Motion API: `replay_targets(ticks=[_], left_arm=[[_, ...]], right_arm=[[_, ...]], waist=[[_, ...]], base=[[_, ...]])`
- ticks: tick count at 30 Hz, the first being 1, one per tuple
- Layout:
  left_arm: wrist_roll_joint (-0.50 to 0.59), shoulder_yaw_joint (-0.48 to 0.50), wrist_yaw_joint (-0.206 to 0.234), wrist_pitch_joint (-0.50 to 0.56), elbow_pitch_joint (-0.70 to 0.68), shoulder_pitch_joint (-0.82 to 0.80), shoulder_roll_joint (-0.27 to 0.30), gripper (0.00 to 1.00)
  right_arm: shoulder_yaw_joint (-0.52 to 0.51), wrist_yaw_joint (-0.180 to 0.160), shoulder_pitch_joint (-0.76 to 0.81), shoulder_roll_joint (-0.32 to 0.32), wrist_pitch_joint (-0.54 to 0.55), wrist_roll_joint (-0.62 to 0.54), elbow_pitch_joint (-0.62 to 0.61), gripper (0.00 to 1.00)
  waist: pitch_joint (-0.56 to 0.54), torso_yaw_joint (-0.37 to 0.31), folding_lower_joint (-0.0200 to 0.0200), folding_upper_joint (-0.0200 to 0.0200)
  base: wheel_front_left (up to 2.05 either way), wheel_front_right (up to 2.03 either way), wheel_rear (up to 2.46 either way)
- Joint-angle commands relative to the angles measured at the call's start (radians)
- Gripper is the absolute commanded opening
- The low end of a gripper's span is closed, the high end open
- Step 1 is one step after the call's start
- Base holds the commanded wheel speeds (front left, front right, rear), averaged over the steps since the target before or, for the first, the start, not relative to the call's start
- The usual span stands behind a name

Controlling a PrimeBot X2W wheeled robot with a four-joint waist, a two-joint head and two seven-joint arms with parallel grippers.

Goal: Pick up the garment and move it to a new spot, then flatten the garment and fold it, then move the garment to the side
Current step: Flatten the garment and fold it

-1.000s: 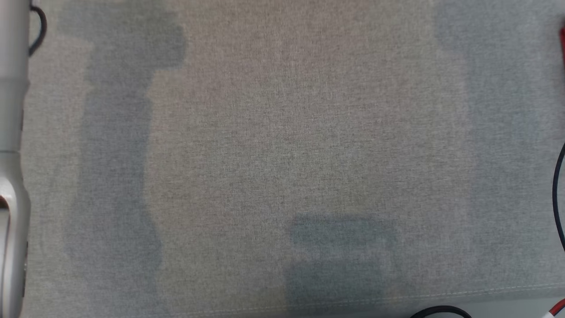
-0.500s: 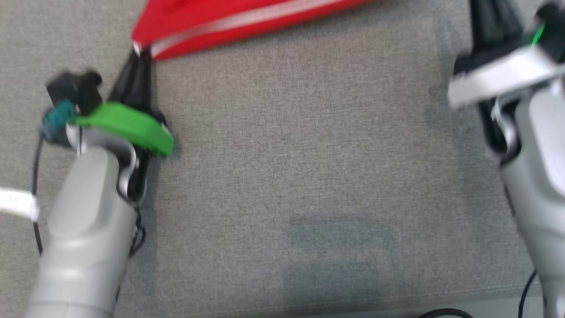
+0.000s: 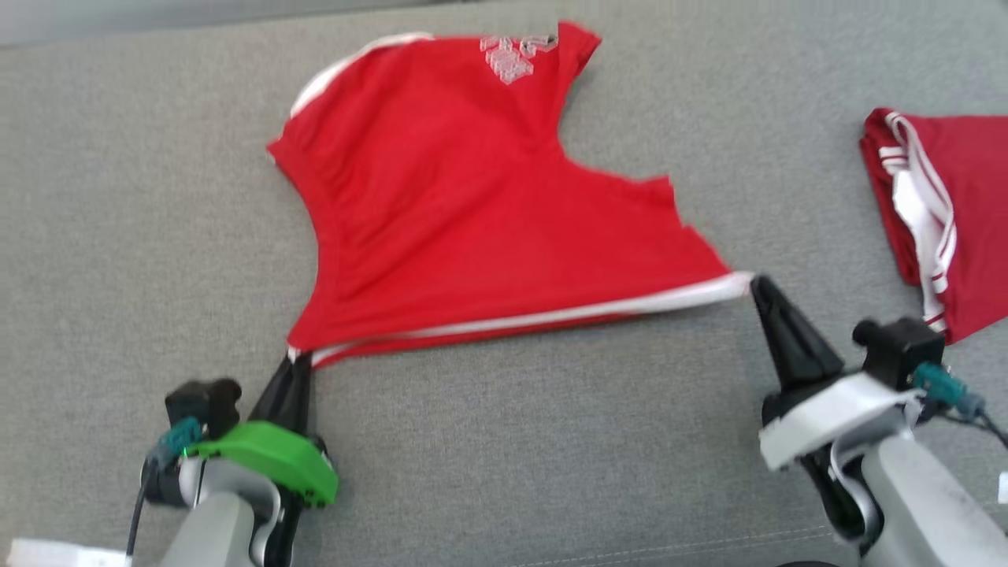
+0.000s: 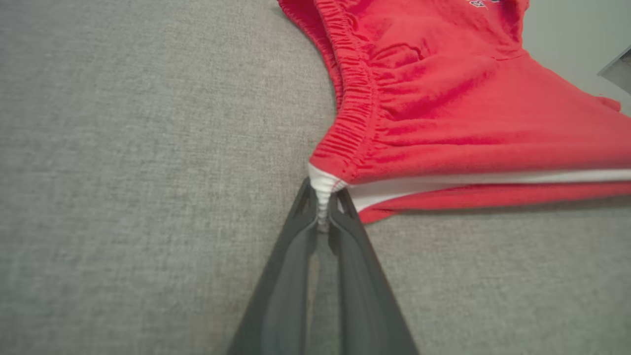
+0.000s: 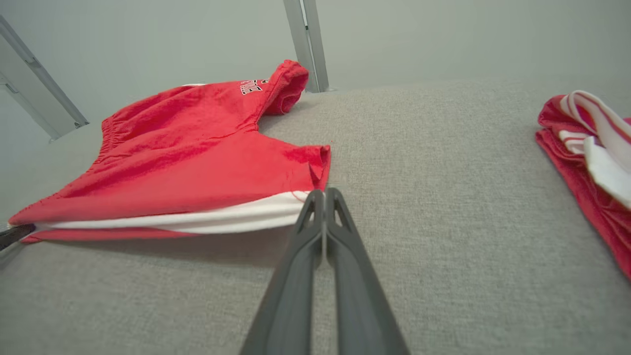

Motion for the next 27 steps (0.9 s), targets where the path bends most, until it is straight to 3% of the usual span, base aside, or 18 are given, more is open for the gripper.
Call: replay_targets(ticks=[1, 9, 18, 27], left_arm=[[0.0, 0.025, 0.011, 0.003, 0.021, 0.065, 0.022, 0.0], [0.03, 0.098, 0.014, 0.003, 0.032, 0.27, 0.018, 0.0], [0.042, 0.139, 0.015, 0.002, -0.003, 0.356, -0.001, 0.0], [0.037, 0.076, 0.015, 0.002, -0.108, 0.33, -0.01, 0.0]], right_arm=[[0.007, -0.008, 0.051, -0.024, -0.005, 0.008, 0.008, 0.0], [0.066, -0.012, 0.213, -0.069, -0.005, 0.078, -0.004, 0.0], [0.045, -0.013, 0.298, -0.093, -0.006, 0.113, -0.039, 0.0], [-0.007, -0.012, 0.276, -0.094, -0.006, 0.078, -0.078, 0.0]], waist=[[-0.132, -0.033, 0.0001, -0.0001], [-0.279, -0.034, 0.0001, -0.0001], [-0.31, -0.002, 0.0001, -0.0001], [-0.288, 0.038, 0.0001, -0.0001]], base=[[0.0, 0.0, 0.0], [0.0, 0.0, 0.0], [0.0, 0.0, 0.0], [0.0, 0.0, 0.0]])
